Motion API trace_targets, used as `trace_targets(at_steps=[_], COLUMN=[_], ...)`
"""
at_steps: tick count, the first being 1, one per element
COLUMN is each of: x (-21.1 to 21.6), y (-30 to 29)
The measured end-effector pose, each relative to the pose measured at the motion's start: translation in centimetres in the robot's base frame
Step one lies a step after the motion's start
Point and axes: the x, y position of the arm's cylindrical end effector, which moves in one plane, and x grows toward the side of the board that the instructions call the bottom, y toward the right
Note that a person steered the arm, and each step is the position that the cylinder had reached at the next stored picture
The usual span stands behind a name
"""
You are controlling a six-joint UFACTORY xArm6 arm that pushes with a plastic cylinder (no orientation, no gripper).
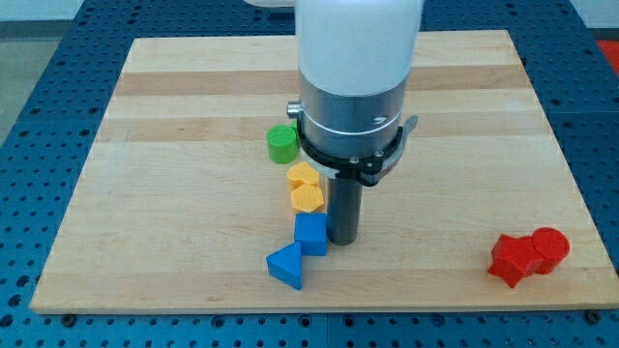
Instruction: Keep green circle on left side of green star
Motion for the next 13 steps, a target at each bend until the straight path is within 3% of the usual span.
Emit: trace_targets(at_steps=[3, 5, 7, 9, 13], x=[0.8, 1.9, -6.4, -12.1, -11.3], y=[-0.3, 4.2, 11.0, 11.0, 1.7])
